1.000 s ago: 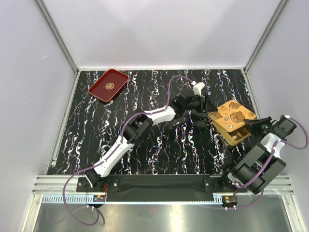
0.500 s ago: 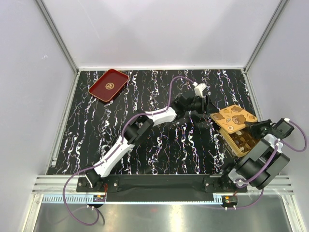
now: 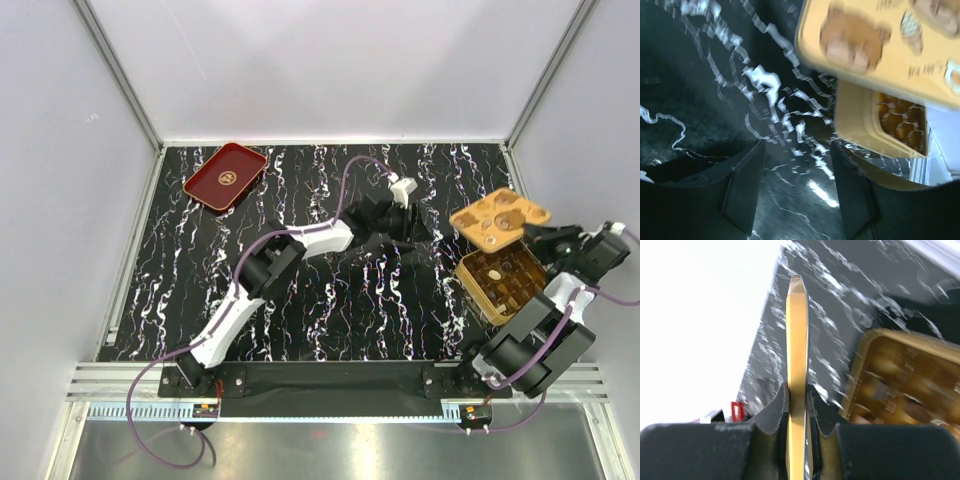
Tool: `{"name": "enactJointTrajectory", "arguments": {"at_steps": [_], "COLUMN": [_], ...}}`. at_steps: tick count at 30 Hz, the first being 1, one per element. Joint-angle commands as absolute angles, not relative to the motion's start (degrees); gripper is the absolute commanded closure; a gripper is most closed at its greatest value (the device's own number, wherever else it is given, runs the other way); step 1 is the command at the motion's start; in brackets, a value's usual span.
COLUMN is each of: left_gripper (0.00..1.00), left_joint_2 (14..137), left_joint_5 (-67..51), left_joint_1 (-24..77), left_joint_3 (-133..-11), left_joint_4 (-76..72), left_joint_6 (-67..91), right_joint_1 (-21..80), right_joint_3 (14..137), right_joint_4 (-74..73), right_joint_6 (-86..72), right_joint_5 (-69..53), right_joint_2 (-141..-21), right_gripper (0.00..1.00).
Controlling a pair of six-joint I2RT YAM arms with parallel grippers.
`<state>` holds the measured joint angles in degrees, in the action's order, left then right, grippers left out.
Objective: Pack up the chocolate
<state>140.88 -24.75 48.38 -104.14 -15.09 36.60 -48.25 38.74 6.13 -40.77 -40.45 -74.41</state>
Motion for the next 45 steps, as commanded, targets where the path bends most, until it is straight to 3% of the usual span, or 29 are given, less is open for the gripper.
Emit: {"name": "enactJointTrajectory", "arguments": {"at_steps": [1,13,25,45], "left_gripper": [0.41,0.38,0.39,0.39], "left_joint_2": [132.45,140.53,145.19,151.08], "left_joint_5": [-22.24,-13.99,-0.19,-5.27], "left_joint_1": [49.83,58.0,61.17,60.29], "left_joint_3": [-105.03,-120.49,-123.05,-128.94], "left_joint_4": [-13.28,-4.22,-1.32,-5.27], "left_joint_6": [28.58,25.58,21.71,23.2], "right_joint_1": [-48.52,-48.43,-48.43,-48.43], "right_joint_3": [45.68,59.4,66.36,66.53], "right_joint_4": [7.91,0.71,-5.36,-4.13], "right_joint_6": [-46.48,-53.96,-55.63,-55.28], "right_joint_5": [-42.63,-43.51,-40.95,-40.96], "right_joint_2": [-68.74,-60.74,-54.49,-55.02], "right_gripper": [1.0,1.0,1.0,1.0]}}
